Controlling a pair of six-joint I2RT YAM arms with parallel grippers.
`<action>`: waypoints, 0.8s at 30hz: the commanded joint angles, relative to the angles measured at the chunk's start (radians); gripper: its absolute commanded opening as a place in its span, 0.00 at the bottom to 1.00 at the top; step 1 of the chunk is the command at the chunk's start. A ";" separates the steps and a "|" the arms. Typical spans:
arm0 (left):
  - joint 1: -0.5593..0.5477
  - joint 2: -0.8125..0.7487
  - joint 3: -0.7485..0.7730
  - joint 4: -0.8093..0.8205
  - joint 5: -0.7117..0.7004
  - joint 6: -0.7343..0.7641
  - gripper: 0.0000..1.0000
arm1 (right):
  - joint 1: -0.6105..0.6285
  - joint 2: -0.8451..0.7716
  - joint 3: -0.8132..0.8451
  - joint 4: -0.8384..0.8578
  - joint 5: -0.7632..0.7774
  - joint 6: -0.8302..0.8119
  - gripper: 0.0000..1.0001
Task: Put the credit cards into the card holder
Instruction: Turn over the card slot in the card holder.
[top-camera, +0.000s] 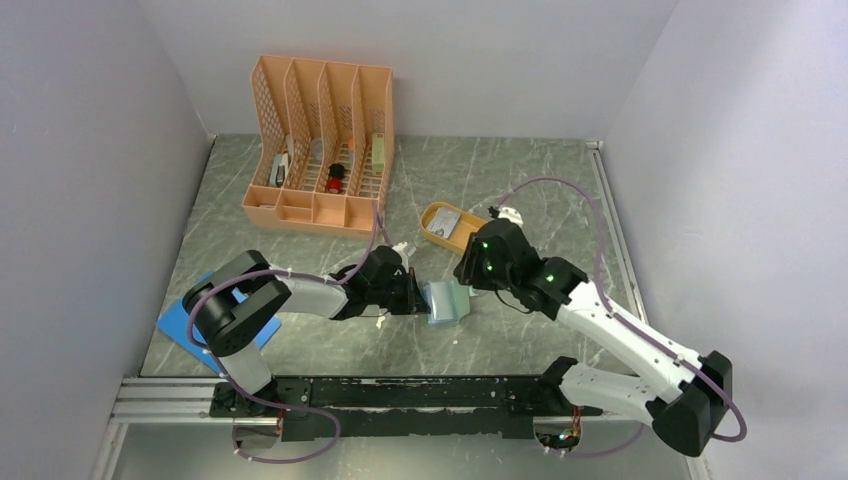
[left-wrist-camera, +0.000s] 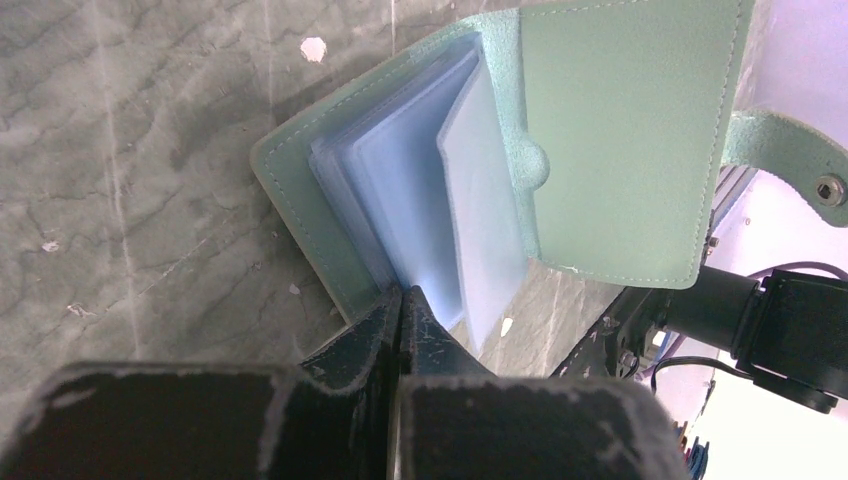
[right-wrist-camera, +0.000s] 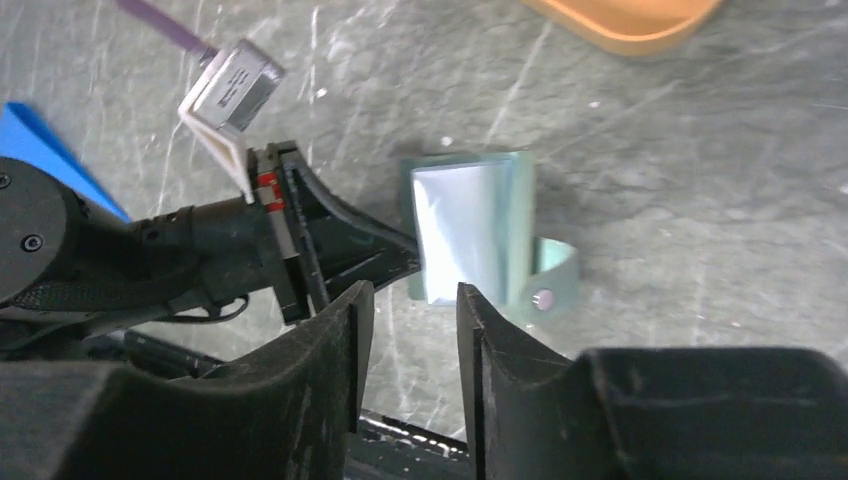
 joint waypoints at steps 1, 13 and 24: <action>-0.009 0.003 0.016 0.029 0.008 0.001 0.05 | 0.018 0.100 0.005 0.074 -0.135 -0.074 0.36; -0.008 -0.027 0.012 0.032 0.023 0.010 0.05 | -0.039 0.358 -0.165 0.258 -0.088 -0.083 0.20; -0.009 -0.107 0.017 0.033 0.056 0.023 0.32 | -0.114 0.452 -0.315 0.378 -0.109 -0.068 0.09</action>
